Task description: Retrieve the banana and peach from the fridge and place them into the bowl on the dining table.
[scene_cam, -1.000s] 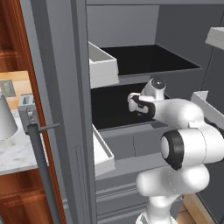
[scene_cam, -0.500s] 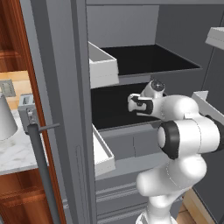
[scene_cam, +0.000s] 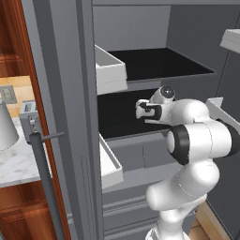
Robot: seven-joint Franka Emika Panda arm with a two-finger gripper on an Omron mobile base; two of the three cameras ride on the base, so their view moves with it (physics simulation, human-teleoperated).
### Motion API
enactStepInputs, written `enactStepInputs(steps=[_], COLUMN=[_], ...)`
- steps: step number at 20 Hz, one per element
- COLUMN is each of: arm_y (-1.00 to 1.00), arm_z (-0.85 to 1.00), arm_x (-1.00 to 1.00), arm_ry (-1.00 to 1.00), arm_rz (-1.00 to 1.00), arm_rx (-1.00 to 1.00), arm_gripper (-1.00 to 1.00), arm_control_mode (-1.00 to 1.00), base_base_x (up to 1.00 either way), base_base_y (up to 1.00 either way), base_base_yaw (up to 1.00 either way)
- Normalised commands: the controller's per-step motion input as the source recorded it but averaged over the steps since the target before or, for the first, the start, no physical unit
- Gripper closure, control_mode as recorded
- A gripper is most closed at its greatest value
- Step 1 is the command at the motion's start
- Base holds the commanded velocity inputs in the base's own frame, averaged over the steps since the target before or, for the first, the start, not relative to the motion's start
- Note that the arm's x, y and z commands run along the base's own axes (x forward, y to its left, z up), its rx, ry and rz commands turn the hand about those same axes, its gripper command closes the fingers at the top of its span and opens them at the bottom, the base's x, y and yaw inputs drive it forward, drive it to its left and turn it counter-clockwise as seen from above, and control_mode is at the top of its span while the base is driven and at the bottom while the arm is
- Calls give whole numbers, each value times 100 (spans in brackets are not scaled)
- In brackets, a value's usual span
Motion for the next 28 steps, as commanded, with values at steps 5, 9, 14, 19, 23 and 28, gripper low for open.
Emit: enactStepInputs(steps=[5, 9, 14, 19, 23, 28], arm_y=[0, 0, 0, 0, 24, 12], arm_z=[-24, -29, -29, 36, 62, 91], arm_x=[3, 0, -36, -100, -100, -100], arm_ry=[0, 0, 5, -14, -5, 3], arm_rz=[0, 0, 0, 1, 2, 3], arm_rx=[0, 0, 0, 0, -1, 0], arm_gripper=[100, 100, 100, 100, 100, 100], arm_control_mode=[-100, -100, -100, -100, -100, -100], base_base_x=[0, 0, 0, 0, 0, 0], base_base_y=[0, 0, 0, 0, 0, 0], base_base_yaw=[0, 0, 0, 0, 0, 0])
